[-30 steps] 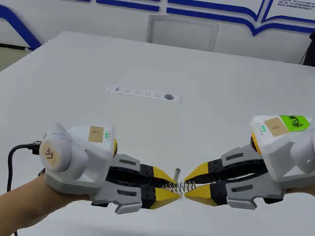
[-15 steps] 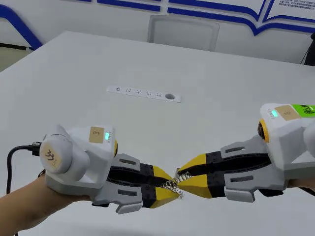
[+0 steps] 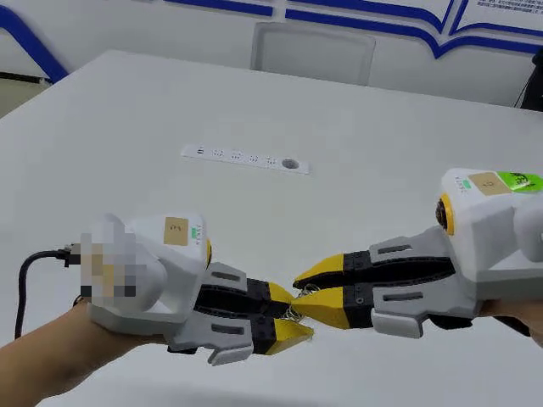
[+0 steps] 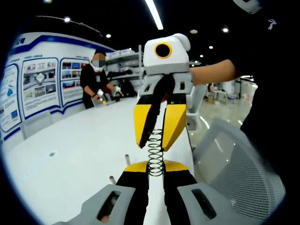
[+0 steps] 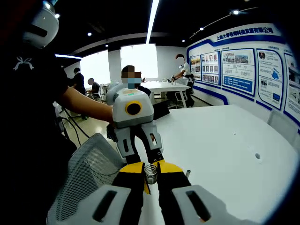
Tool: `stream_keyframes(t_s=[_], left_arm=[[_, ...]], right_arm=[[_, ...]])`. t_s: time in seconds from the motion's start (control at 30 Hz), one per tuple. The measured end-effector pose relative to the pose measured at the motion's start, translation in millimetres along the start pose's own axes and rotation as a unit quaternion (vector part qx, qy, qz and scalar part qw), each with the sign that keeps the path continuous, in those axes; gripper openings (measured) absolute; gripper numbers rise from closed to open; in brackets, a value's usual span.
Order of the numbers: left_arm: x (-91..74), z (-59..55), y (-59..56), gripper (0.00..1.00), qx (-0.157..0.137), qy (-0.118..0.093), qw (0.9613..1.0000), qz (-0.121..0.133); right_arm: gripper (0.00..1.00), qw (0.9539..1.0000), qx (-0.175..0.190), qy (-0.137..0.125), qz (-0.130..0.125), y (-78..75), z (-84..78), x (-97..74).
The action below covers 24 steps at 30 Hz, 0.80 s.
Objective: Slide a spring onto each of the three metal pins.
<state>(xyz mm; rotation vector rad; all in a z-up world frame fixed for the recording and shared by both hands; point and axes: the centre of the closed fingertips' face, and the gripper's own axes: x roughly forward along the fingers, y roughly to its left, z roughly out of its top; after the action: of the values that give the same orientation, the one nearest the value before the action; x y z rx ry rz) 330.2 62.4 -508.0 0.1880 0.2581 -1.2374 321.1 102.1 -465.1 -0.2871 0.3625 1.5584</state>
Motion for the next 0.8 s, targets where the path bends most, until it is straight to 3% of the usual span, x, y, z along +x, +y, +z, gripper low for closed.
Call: stream_keyframes(t_s=[0.13,0.33,0.57,0.7,0.8], left_arm=[[0.7,-1.7,1.7,0.10,0.001,0.002,1.0000,0.003],[-3.1,2.8,8.1,0.10,0.004,-0.010,0.9998,0.018],[-4.4,3.3,15.1,0.11,0.003,-0.004,0.9994,0.033],[-5.8,-1.3,19.9,0.19,-0.002,0.005,0.9991,0.042],[-9.0,1.0,20.5,0.20,-0.011,-0.004,0.9991,0.040]], right_arm=[[0.11,0.9999,-0.012,0.008,-0.009,-2.2,-1.1,1.7],[0.10,0.9997,-0.009,-0.003,-0.021,-7.3,4.7,0.9],[0.10,0.9995,-0.001,-0.002,-0.031,-13.3,6.8,1.7],[0.10,0.9995,-0.002,-0.002,-0.031,-14.4,8.9,-0.2],[0.10,0.9993,-0.007,-0.001,-0.037,-17.5,10.4,-3.9]])
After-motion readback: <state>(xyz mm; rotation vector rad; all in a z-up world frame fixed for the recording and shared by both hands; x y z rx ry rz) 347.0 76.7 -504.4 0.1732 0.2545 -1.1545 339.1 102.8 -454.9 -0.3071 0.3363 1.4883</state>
